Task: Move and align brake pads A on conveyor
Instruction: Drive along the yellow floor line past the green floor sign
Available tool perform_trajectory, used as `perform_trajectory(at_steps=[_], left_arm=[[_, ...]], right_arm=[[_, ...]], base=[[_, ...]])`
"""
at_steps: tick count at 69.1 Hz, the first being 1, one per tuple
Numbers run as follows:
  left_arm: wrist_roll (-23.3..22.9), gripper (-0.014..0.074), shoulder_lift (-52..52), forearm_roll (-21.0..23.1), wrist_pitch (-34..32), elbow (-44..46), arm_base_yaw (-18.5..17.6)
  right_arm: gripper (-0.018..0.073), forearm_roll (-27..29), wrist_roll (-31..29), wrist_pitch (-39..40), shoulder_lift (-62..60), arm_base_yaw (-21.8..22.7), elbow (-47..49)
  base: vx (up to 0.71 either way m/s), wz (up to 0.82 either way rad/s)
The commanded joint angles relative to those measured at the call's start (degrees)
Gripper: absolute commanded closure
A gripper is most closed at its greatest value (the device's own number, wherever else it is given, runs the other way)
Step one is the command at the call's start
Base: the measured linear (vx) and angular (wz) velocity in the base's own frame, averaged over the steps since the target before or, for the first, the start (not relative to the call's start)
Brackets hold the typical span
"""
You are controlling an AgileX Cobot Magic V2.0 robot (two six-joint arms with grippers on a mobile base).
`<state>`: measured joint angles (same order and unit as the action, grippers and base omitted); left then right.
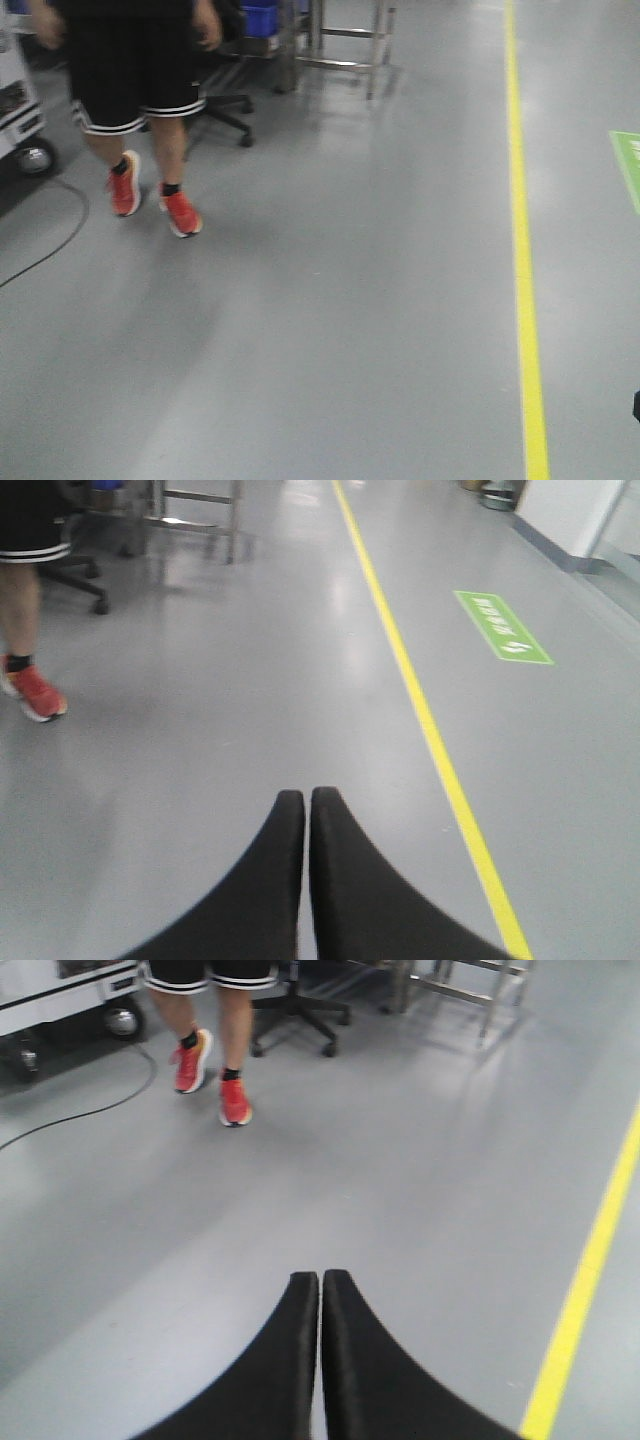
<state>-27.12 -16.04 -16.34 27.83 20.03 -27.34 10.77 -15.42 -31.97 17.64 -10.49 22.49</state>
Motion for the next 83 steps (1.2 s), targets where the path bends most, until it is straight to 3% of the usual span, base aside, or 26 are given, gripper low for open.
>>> perform_trajectory(at_steps=[1, 44, 83], left_arm=[[0.0, 0.0603, -0.8, -0.6, -4.2, 1.3, -0.3], [0.0, 0.0603, -0.8, -0.6, -4.2, 1.3, -0.3], [0.0, 0.0603, -0.8, -0.6, -4.2, 1.3, -0.3]], right_arm=[[0.0567, 0.2, -0.5, 4.0, 0.5, 0.2, 1.5], [0.0567, 0.2, -0.5, 3.6, 0.5, 0.2, 1.5], [0.0567, 0.2, -0.5, 3.6, 0.5, 0.2, 1.5]], base=[[0.02, -0.62], [0.10, -0.38], [0.44, -0.08]])
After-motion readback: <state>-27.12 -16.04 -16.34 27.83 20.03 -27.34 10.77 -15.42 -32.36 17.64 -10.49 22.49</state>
